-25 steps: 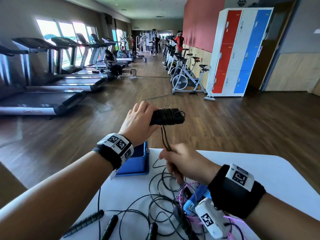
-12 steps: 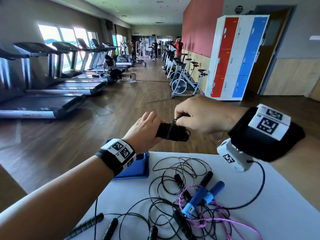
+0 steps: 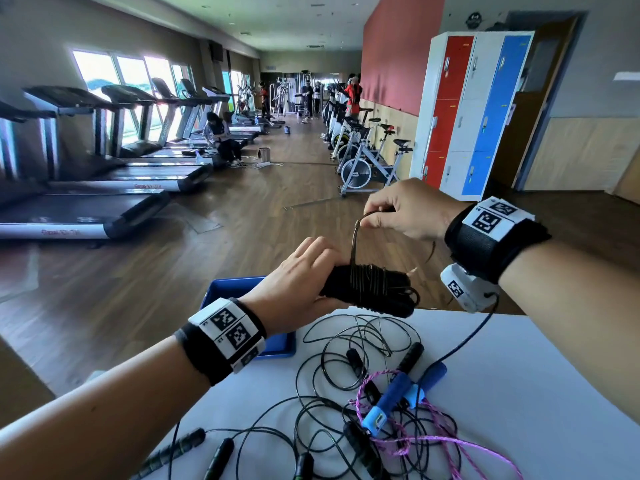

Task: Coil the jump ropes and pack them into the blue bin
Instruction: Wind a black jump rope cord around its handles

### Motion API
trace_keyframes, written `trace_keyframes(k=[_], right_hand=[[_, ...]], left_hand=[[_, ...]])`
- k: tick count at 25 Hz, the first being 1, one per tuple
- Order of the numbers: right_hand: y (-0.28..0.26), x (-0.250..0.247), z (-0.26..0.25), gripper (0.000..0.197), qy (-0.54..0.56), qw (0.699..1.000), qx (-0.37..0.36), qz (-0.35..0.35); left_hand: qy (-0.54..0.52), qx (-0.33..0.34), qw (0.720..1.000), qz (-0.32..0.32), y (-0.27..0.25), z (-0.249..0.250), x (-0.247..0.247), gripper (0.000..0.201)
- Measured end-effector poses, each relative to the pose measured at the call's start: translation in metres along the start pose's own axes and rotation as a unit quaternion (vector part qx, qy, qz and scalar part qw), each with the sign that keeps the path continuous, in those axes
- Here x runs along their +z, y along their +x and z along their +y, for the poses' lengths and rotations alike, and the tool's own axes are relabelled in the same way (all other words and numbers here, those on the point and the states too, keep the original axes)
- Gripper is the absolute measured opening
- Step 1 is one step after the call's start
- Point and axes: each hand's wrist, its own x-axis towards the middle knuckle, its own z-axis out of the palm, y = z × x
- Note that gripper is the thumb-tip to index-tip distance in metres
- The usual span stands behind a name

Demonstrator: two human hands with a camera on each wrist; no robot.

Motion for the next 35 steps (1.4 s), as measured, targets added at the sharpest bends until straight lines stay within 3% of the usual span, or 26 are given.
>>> trace_keyframes(k=[5, 8, 9, 11, 12, 17, 26, 29, 35], right_hand=[[-0.012, 0.046, 0.031, 0.014, 0.173, 0.981, 0.083, -0.031], [-0.033, 0.087, 0.016, 0.022, 0.121, 0.966, 0.162, -0.161], [-0.041, 0.102, 0.001, 0.027, 0.161, 0.962, 0.160, -0.151], [-0.058, 0.115, -0.031, 0.040, 0.301, 0.940, 0.144, -0.066], [-0.064, 0.117, -0.047, 0.042, 0.313, 0.940, 0.129, -0.046], [-0.069, 0.112, -0.058, 0.024, 0.163, 0.984, 0.069, -0.032], [-0.066, 0.078, -0.061, 0.015, 0.168, 0.982, 0.081, -0.026], [-0.060, 0.059, -0.059, 0.013, 0.088, 0.990, 0.101, -0.041], [-0.040, -0.004, -0.067, 0.008, -0.050, 0.993, 0.037, -0.103]], left_hand=[[-0.019, -0.002, 0.999, 0.030, 0.003, 0.006, -0.014, 0.069], [0.013, 0.006, 0.999, 0.044, 0.014, -0.001, -0.014, 0.057], [0.024, 0.001, 0.999, 0.040, 0.017, -0.005, -0.012, 0.054], [0.048, -0.016, 0.998, 0.022, 0.018, -0.013, -0.008, 0.052], [0.060, -0.023, 0.998, 0.008, 0.016, -0.017, -0.005, 0.052], [0.088, -0.065, 0.993, -0.045, 0.013, -0.031, 0.002, 0.055], [0.049, -0.100, 0.988, -0.109, 0.018, -0.037, -0.008, 0.072], [0.046, -0.149, 0.981, -0.111, 0.020, -0.044, -0.014, 0.076], [0.070, -0.133, 0.980, -0.133, 0.023, -0.040, -0.015, 0.059]])
